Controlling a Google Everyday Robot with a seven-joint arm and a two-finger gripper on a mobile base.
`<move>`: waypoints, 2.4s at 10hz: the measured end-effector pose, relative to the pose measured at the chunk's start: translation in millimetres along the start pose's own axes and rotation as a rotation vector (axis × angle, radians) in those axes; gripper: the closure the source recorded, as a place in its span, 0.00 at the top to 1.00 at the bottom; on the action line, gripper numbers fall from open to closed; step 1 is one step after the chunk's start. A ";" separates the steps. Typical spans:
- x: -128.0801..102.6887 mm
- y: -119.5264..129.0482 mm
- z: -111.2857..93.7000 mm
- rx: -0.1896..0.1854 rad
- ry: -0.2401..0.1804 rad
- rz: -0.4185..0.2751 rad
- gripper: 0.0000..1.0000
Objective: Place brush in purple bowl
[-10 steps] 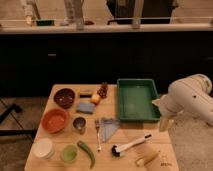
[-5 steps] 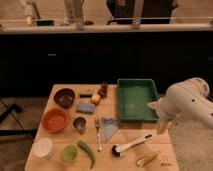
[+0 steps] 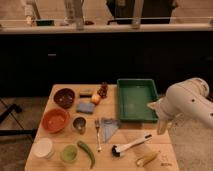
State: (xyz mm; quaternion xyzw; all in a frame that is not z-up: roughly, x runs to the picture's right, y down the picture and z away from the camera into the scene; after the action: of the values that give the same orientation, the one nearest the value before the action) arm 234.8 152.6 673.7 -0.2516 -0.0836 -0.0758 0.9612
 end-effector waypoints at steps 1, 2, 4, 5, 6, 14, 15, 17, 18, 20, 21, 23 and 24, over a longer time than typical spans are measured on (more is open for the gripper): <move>-10.2 6.7 5.3 -0.011 -0.006 -0.026 0.80; -25.2 14.6 12.2 -0.023 -0.019 -0.059 0.80; -48.6 29.3 23.6 -0.042 -0.047 -0.117 0.80; -53.3 31.3 28.3 -0.050 -0.057 -0.138 0.80; -59.2 30.3 34.8 -0.059 -0.067 -0.157 0.80; -64.7 32.8 91.0 -0.137 -0.128 -0.168 0.78; -63.4 33.7 94.9 -0.143 -0.133 -0.164 0.70; -59.7 36.2 99.6 -0.153 -0.136 -0.159 0.51; -58.0 37.5 101.1 -0.156 -0.136 -0.156 0.49; -53.6 40.6 103.8 -0.162 -0.138 -0.148 0.49; -51.2 42.3 105.6 -0.165 -0.140 -0.143 0.49; -46.8 46.2 111.4 -0.175 -0.144 -0.134 0.49; -44.7 48.4 114.7 -0.181 -0.145 -0.130 0.49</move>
State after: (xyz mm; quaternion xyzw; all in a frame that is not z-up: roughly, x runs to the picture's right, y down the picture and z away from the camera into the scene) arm 186.2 255.8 740.6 -0.3360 -0.1620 -0.1266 0.9192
